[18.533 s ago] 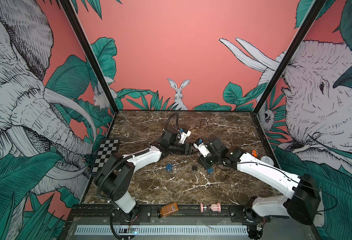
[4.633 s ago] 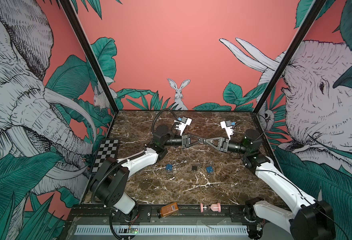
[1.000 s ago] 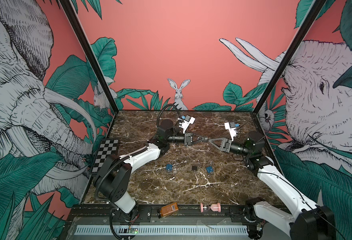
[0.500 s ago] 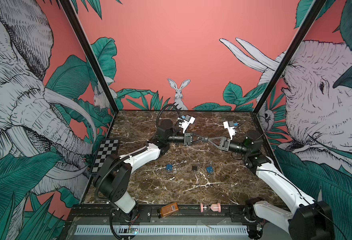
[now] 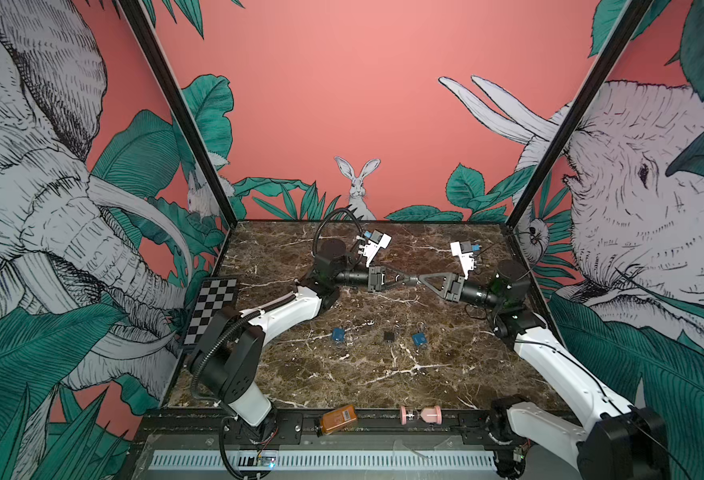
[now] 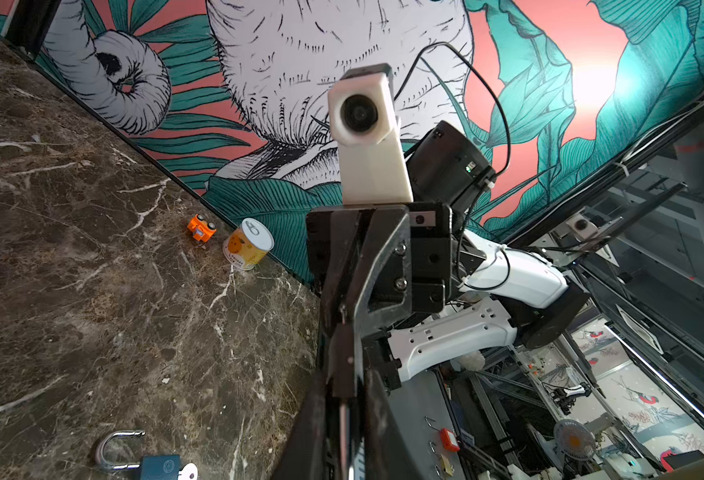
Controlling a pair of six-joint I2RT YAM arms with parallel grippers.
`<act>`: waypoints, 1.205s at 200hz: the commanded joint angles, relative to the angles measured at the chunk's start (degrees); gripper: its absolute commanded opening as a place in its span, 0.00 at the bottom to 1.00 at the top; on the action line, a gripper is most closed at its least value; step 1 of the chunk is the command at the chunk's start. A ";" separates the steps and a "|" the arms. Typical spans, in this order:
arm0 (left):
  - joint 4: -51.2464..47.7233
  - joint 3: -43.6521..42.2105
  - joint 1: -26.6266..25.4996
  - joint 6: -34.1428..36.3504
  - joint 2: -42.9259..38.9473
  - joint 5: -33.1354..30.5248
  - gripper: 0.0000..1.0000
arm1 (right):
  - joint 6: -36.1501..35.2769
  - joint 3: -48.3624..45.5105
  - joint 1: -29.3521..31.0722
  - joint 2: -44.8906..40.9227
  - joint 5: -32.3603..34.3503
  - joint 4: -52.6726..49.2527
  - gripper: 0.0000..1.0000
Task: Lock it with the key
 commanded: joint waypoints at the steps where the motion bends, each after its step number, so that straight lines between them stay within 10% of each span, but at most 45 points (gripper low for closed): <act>1: 2.72 1.37 -0.20 -0.23 -0.28 1.03 0.00 | 0.63 -0.35 -0.34 -1.47 -1.59 4.20 0.05; 205: 8.02 2.12 2.50 -2.21 1.12 8.47 0.00 | 4.40 -6.75 -5.51 -4.98 -9.02 16.92 0.00; 241: -15.77 7.80 2.34 12.45 2.97 5.25 0.00 | 1.86 -9.18 -12.20 -8.47 -2.46 4.85 0.00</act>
